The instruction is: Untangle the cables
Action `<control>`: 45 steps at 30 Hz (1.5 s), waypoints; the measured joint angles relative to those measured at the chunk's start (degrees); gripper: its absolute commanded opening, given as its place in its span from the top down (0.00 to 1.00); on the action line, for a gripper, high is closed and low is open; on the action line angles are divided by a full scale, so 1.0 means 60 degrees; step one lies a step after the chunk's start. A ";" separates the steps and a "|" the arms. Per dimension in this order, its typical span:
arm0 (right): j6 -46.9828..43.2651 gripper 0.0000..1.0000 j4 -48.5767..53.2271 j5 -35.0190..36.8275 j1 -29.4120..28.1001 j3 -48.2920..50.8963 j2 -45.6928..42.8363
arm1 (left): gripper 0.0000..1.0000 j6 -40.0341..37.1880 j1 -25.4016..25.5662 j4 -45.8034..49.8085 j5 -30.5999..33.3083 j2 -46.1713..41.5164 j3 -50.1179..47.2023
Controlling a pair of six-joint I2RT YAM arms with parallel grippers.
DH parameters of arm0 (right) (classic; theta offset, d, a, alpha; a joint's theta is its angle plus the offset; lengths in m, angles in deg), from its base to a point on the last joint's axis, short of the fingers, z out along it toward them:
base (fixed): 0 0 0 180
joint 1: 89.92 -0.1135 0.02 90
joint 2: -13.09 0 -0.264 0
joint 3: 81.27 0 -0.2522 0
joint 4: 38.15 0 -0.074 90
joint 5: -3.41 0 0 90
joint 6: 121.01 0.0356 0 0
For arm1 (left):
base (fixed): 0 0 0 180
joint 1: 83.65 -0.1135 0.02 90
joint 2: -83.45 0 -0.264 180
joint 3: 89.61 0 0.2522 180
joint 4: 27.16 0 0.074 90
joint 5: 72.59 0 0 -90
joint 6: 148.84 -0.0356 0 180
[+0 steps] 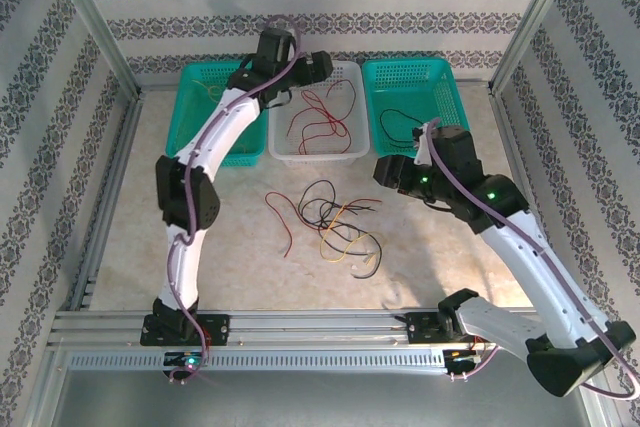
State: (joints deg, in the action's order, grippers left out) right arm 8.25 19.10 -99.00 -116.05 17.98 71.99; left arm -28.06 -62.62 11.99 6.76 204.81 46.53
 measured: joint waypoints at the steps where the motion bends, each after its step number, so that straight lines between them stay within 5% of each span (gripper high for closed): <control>1: -0.0004 0.46 -0.0015 0.0004 -0.0106 0.0000 0.0091 | 0.00 0.0007 0.0000 -0.0160 0.0000 -0.0605 -0.0812; 8: 0.0080 0.48 -0.0146 0.0211 -0.1479 0.0237 0.0874 | 0.12 0.0415 0.0055 -0.1428 -0.0306 -0.5931 -0.6666; 16: 0.0317 0.57 -0.0554 0.0576 -0.1792 0.0732 0.2448 | 0.38 0.0812 0.0055 -0.0903 -0.0586 -0.9908 -1.0568; 26: -0.0087 0.61 -0.1217 0.0419 -0.2696 -0.0586 0.5661 | 0.59 0.2084 0.0055 -0.0423 -0.0732 -1.1486 -1.2939; 41: -0.1526 0.64 -0.0954 0.1887 -0.3858 -0.2448 0.9187 | 0.68 0.2222 0.0055 0.0222 -0.0794 -1.1205 -1.2138; 45: -0.1967 0.86 -0.0729 0.2200 -0.3858 -0.2517 0.9584 | 0.69 0.2204 0.0055 0.0291 -0.0798 -1.1489 -1.1938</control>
State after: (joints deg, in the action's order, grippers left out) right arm -3.55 14.73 -85.79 -139.19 2.88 129.49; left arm -14.83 -62.29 13.74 1.97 135.87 -25.09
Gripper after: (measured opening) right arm 0.236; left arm 0.314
